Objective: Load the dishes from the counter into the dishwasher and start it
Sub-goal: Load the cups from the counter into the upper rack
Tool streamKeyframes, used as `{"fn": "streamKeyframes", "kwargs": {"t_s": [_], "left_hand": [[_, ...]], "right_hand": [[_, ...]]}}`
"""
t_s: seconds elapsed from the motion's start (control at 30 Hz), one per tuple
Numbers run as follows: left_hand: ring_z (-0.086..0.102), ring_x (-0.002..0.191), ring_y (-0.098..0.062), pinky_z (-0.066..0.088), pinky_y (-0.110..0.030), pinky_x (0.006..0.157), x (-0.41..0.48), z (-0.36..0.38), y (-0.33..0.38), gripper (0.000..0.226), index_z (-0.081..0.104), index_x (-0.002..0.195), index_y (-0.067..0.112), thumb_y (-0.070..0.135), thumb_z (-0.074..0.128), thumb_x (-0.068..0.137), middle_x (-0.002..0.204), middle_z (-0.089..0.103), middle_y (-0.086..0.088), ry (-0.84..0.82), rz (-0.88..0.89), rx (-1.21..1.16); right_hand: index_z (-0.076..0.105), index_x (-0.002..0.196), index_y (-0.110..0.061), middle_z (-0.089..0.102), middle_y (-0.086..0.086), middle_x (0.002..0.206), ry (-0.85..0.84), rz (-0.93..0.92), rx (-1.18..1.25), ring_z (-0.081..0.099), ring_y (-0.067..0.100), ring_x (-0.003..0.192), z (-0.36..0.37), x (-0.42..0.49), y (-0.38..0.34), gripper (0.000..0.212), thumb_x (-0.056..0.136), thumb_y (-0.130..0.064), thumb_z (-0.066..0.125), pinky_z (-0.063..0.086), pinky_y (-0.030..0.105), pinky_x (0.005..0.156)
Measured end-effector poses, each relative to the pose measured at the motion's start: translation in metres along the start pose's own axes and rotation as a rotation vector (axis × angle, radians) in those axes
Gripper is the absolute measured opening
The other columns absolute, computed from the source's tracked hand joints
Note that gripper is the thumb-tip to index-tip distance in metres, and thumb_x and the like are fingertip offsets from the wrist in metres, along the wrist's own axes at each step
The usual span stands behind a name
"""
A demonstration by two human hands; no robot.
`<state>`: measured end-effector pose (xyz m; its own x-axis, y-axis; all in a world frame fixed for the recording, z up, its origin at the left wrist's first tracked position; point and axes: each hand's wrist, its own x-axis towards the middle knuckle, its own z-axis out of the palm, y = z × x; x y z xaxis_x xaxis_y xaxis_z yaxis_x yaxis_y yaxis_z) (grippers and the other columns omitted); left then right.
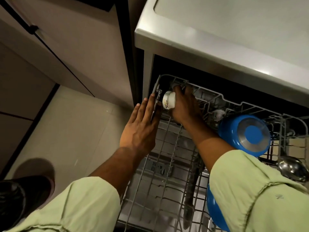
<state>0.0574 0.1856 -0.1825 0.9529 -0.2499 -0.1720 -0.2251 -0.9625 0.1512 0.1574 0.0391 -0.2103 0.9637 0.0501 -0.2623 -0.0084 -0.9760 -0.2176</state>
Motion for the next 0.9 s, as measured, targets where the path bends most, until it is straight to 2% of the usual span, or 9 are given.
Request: {"fn": "streamKeyframes", "kwargs": {"t_s": [0.07, 0.17, 0.33, 0.53, 0.8, 0.9], "left_hand": [[-0.033, 0.143, -0.026, -0.028, -0.037, 0.108, 0.000, 0.001, 0.000, 0.085, -0.022, 0.153, 0.019, 0.024, 0.045, 0.101, 0.154, -0.040, -0.012, -0.008, -0.003, -0.005], [-0.036, 0.141, -0.026, -0.030, -0.037, 0.107, 0.001, 0.000, 0.000, 0.085, -0.022, 0.154, 0.019, 0.022, 0.045, 0.100, 0.154, -0.041, -0.012, -0.018, -0.003, -0.003], [-0.032, 0.143, -0.027, -0.028, -0.037, 0.108, 0.001, 0.002, -0.001, 0.086, -0.022, 0.152, 0.021, 0.023, 0.047, 0.100, 0.155, -0.038, -0.012, 0.001, -0.003, -0.020], [-0.030, 0.144, -0.027, -0.027, -0.038, 0.108, 0.000, 0.003, -0.001, 0.085, -0.020, 0.153, 0.020, 0.024, 0.047, 0.100, 0.154, -0.039, -0.012, 0.001, 0.003, -0.021], [-0.027, 0.144, -0.026, -0.025, -0.037, 0.110, 0.001, 0.006, -0.003, 0.087, -0.015, 0.153, 0.019, 0.024, 0.052, 0.098, 0.155, -0.036, -0.013, 0.041, 0.001, -0.023], [-0.031, 0.142, -0.026, -0.027, -0.037, 0.108, 0.001, 0.007, -0.002, 0.088, -0.019, 0.153, 0.020, 0.024, 0.051, 0.098, 0.152, -0.042, -0.011, 0.013, 0.006, -0.019]], "right_hand": [[0.037, 0.142, -0.018, 0.029, 0.017, 0.148, 0.001, -0.004, -0.023, 0.043, 0.039, 0.126, 0.003, 0.004, 0.001, 0.081, 0.073, -0.014, 0.080, 0.045, 0.042, 0.094], [0.034, 0.142, -0.016, 0.034, 0.019, 0.145, 0.049, -0.006, -0.022, 0.043, 0.040, 0.125, 0.007, 0.005, 0.001, 0.083, 0.073, -0.017, 0.081, 0.045, 0.042, 0.093], [0.044, 0.139, -0.015, 0.045, 0.017, 0.138, 0.150, -0.069, -0.030, 0.043, 0.037, 0.125, 0.014, -0.001, 0.001, 0.076, 0.073, -0.020, 0.080, 0.043, 0.042, 0.096], [0.036, 0.148, -0.022, 0.027, 0.013, 0.152, 0.139, -0.110, -0.104, 0.031, 0.037, 0.135, 0.013, -0.002, -0.011, 0.075, 0.082, -0.017, 0.072, 0.036, 0.045, 0.104], [0.039, 0.147, -0.020, 0.024, 0.017, 0.154, 0.113, -0.138, -0.007, 0.030, 0.038, 0.137, 0.013, 0.001, -0.008, 0.076, 0.080, -0.005, 0.072, 0.038, 0.044, 0.107], [0.043, 0.145, -0.020, 0.026, 0.016, 0.154, 0.109, -0.164, 0.043, 0.028, 0.037, 0.139, 0.013, 0.000, -0.004, 0.074, 0.079, -0.001, 0.071, 0.038, 0.045, 0.108]]}}
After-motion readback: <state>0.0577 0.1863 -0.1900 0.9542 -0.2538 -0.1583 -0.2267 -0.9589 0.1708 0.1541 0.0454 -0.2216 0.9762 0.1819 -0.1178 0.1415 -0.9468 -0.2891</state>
